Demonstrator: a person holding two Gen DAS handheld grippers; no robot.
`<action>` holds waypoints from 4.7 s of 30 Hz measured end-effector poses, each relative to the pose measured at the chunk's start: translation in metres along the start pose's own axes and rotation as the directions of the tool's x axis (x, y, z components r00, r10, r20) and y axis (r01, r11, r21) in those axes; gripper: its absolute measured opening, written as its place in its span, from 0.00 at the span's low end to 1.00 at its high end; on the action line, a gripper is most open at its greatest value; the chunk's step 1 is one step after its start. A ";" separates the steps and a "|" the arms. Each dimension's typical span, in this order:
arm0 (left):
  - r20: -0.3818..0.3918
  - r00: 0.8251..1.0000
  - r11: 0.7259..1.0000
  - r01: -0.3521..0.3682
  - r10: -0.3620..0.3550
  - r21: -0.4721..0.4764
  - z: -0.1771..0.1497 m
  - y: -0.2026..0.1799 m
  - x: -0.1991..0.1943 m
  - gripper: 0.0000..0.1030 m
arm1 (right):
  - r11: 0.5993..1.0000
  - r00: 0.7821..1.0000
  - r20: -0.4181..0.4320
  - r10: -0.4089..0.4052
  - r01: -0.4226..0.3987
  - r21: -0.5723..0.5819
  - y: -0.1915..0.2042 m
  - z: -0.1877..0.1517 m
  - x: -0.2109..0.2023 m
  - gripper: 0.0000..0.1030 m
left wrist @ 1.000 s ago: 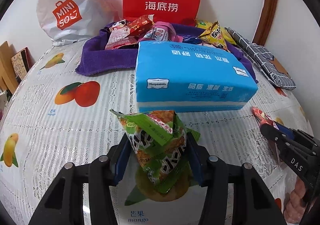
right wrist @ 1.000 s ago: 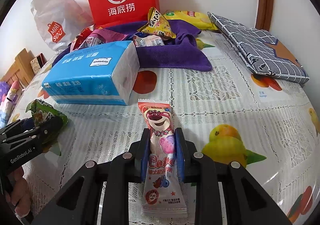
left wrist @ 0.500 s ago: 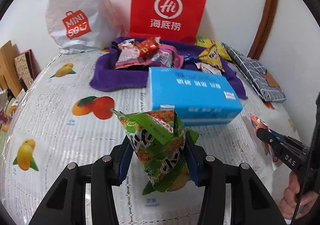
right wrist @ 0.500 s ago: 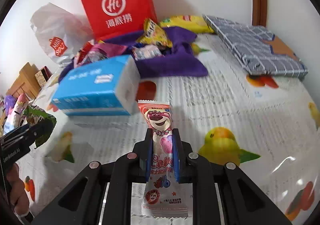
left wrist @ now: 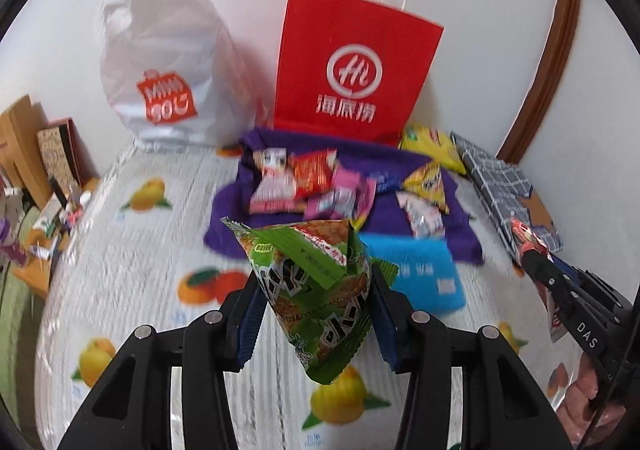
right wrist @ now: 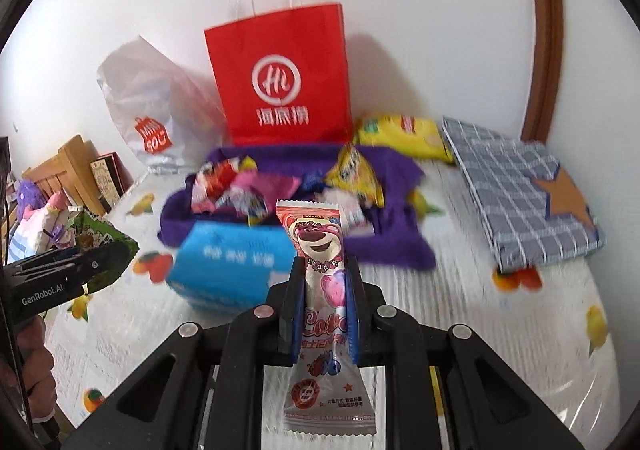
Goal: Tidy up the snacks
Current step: 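Carry the pink candy stick and green packet up onto the purple towel, then open the right tool to drop the candy stick while the left releases the green packet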
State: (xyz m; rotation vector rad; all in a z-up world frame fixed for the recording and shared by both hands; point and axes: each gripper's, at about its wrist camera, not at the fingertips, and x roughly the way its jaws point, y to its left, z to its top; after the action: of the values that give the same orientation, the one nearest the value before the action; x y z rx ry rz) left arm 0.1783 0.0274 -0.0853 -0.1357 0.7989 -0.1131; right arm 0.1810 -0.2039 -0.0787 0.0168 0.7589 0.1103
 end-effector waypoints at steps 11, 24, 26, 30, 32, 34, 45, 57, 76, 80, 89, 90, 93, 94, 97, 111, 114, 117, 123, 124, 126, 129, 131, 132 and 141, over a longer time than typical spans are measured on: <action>0.043 0.998 0.999 -0.041 0.041 0.013 0.075 -0.003 0.020 0.45 | 1.000 1.000 0.020 -0.002 0.003 -0.026 0.017 0.070 0.032 0.17; 0.023 1.000 1.000 -0.018 0.017 0.011 0.135 -0.006 0.085 0.45 | 1.000 1.000 0.006 0.026 -0.026 0.012 0.016 0.128 0.101 0.17; 0.019 1.000 1.000 -0.014 0.014 0.000 0.142 -0.004 0.095 0.45 | 0.999 0.999 0.015 0.037 -0.037 0.016 0.015 0.137 0.107 0.17; 0.005 1.000 1.000 -0.008 0.008 -0.017 0.146 0.005 0.119 0.45 | 0.999 0.998 0.028 0.050 -0.050 0.009 0.013 0.147 0.122 0.18; -0.008 1.000 1.000 -0.016 0.016 -0.022 0.144 0.010 0.130 0.45 | 0.999 0.999 0.017 0.047 -0.047 0.006 0.009 0.145 0.133 0.18; -0.029 0.999 0.999 -0.022 0.021 -0.036 0.137 0.016 0.144 0.45 | 0.998 0.998 -0.002 0.055 -0.055 0.016 0.004 0.142 0.145 0.18; -0.087 0.996 0.999 -0.023 0.019 -0.043 0.132 0.022 0.162 0.45 | 0.996 0.991 -0.111 0.069 -0.075 -0.051 0.010 0.131 0.184 0.18; -0.102 0.995 0.999 -0.008 0.003 -0.046 0.133 0.021 0.163 0.45 | 0.998 0.992 -0.114 0.049 -0.054 -0.040 -0.002 0.132 0.182 0.18; -0.121 0.993 0.999 0.011 -0.016 -0.041 0.133 0.018 0.167 0.45 | 0.994 0.981 -0.180 0.074 -0.088 -0.069 0.010 0.124 0.196 0.19; -0.122 0.992 0.999 0.013 -0.017 -0.040 0.133 0.019 0.167 0.45 | 0.995 0.973 -0.221 0.063 -0.078 -0.062 0.008 0.120 0.207 0.19; -0.131 0.991 0.999 0.008 -0.012 -0.035 0.132 0.019 0.170 0.45 | 0.997 0.962 -0.270 0.051 -0.066 -0.045 0.004 0.113 0.220 0.19; -0.132 0.991 0.999 0.009 -0.014 -0.035 0.132 0.019 0.170 0.45 | 0.997 0.961 -0.271 0.051 -0.065 -0.046 0.003 0.112 0.221 0.20; -0.137 0.990 0.999 0.019 -0.023 -0.032 0.130 0.016 0.171 0.45 | 0.997 0.958 -0.282 0.047 -0.062 -0.045 0.002 0.111 0.225 0.21; -0.140 0.990 0.999 0.023 -0.028 -0.033 0.130 0.016 0.171 0.45 | 0.997 0.958 -0.284 0.047 -0.062 -0.045 0.002 0.111 0.225 0.21; -0.155 0.986 0.998 0.051 -0.057 -0.041 0.128 0.013 0.174 0.45 | 0.997 0.957 -0.286 0.045 -0.061 -0.048 0.002 0.110 0.225 0.21; -0.198 0.967 0.986 0.148 -0.161 -0.078 0.123 0.005 0.183 0.45 | 0.997 0.961 -0.274 0.051 -0.066 -0.048 0.000 0.112 0.221 0.22; -0.207 0.962 0.984 0.166 -0.177 -0.073 0.122 0.000 0.185 0.45 | 0.996 0.962 -0.268 0.054 -0.070 -0.051 0.001 0.113 0.218 0.23; -0.222 0.960 0.985 0.159 -0.169 -0.061 0.120 -0.006 0.189 0.45 | 0.996 0.964 -0.259 0.057 -0.074 -0.055 0.003 0.114 0.213 0.23; -0.242 0.958 0.988 0.142 -0.152 -0.057 0.118 -0.008 0.195 0.45 | 0.995 0.970 -0.236 0.064 -0.080 -0.058 0.005 0.117 0.205 0.26; -0.241 0.959 0.988 0.141 -0.151 -0.058 0.118 -0.009 0.196 0.45 | 0.995 0.970 -0.233 0.067 -0.082 -0.056 0.005 0.118 0.204 0.26; -0.243 0.958 0.988 0.142 -0.152 -0.057 0.118 -0.009 0.196 0.45 | 0.995 0.971 -0.227 0.072 -0.086 -0.054 0.005 0.118 0.202 0.26; -0.246 0.957 0.988 0.145 -0.154 -0.056 0.119 -0.009 0.196 0.46 | 0.995 0.974 -0.216 0.072 -0.086 -0.054 0.006 0.120 0.198 0.26; -0.248 0.957 0.989 0.139 -0.148 -0.053 0.119 -0.011 0.197 0.52 | 0.995 0.976 -0.205 0.071 -0.084 -0.055 0.006 0.121 0.195 0.26; -0.243 0.959 0.990 0.134 -0.142 -0.049 0.119 -0.011 0.196 0.54 | 0.995 0.977 -0.201 0.070 -0.083 -0.054 0.006 0.122 0.194 0.26; -0.189 0.977 0.995 0.096 -0.094 -0.002 0.128 -0.015 0.176 0.78 | 0.998 0.986 -0.158 0.047 -0.052 -0.028 0.000 0.131 0.175 0.31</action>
State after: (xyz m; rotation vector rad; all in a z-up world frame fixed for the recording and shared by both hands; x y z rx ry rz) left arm 0.3911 -0.0046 -0.1186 -0.1581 0.9822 -0.2217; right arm 0.3972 -0.1820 -0.1037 -0.0037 0.9142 0.1725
